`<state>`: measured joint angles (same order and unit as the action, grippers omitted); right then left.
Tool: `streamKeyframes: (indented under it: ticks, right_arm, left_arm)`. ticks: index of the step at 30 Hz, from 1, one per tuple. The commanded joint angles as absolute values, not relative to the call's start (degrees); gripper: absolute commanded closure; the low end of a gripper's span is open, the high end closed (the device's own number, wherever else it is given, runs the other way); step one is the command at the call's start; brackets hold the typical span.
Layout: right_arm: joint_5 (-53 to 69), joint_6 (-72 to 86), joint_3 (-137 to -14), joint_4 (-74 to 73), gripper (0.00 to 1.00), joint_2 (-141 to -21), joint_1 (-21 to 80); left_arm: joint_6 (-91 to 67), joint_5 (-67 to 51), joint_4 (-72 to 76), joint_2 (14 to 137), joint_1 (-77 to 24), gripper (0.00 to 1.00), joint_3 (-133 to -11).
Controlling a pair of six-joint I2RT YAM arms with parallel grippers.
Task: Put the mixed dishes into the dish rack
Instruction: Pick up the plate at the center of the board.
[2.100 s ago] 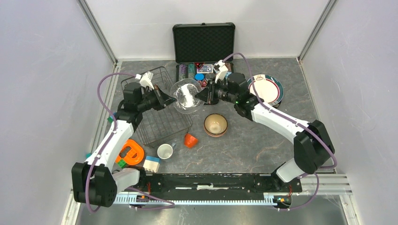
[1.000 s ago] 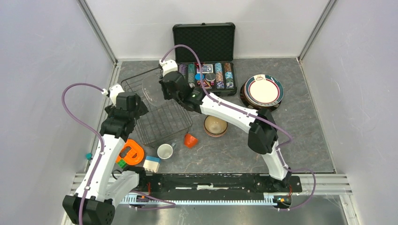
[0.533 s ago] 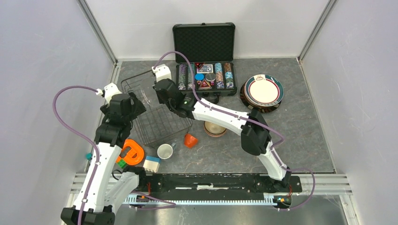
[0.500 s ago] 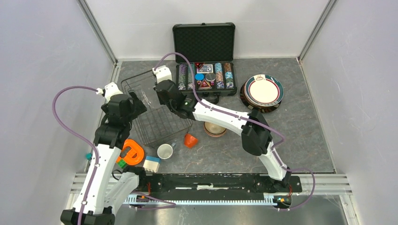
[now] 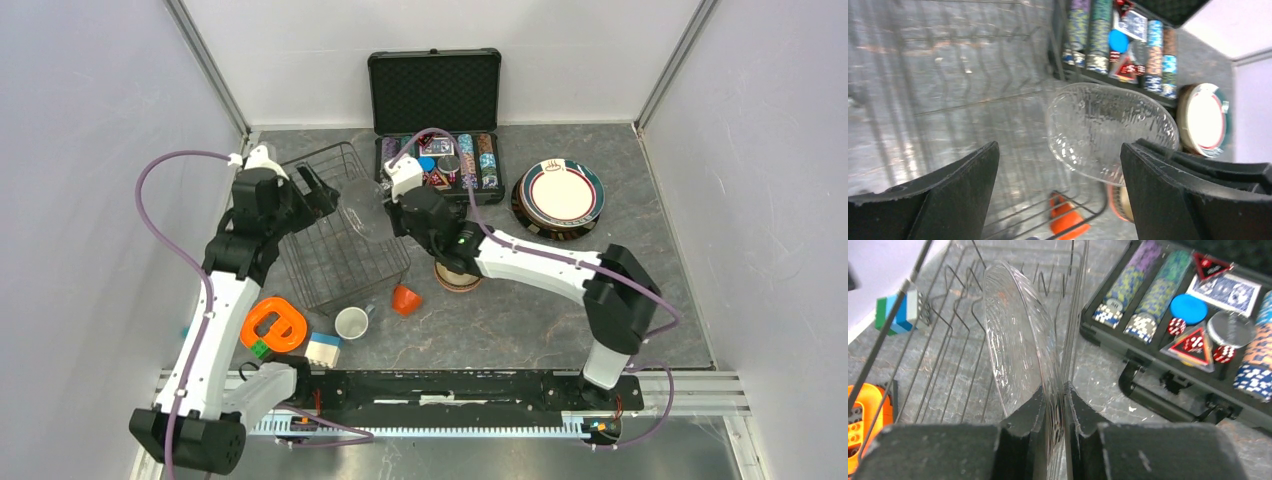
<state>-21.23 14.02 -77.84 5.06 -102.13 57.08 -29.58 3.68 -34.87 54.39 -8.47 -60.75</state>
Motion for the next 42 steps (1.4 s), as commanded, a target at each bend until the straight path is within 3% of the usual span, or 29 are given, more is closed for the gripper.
streamKeyframes:
  ticks: [1,6,17,24,35,40,42]
  right_arm:
    - [-21.69,8.91,-72.73,18.38,0.96,-96.04,57.41]
    - [-25.74,5.6,-71.72,19.11,0.98,-96.09,57.83]
    - [-27.41,-5.15,-67.51,28.72,0.98,-95.68,61.25]
    - [-32.28,-14.36,-65.26,34.9,0.97,-96.02,64.93]
    - [-43.65,-37.53,-62.57,50.55,0.95,-100.54,71.45]
    - [-45.03,-40.13,-64.44,51.33,0.93,-102.52,72.85]
    - [-45.26,-39.19,-64.81,51.06,0.88,-102.74,72.95]
  left_arm:
    - [-44.12,-10.31,-29.71,58.05,-8.44,0.06,-65.52]
    - [-58.86,-19.76,-19.95,60.02,-8.6,0.1,-61.99]
    - [-60.29,-15.18,-22.31,61.54,-9.44,0.1,-60.96]
    - [-56.49,-9.75,-25.38,62.76,-11.78,0.15,-62.12]
    - [-49.01,-5.84,-26.3,60.72,-11.78,0.56,-61.44]
    - [-47.65,-6.68,-26.04,61.26,-11.78,0.67,-61.44]
    - [-47.34,-6.44,-26.02,61.32,-11.78,0.72,-61.2]
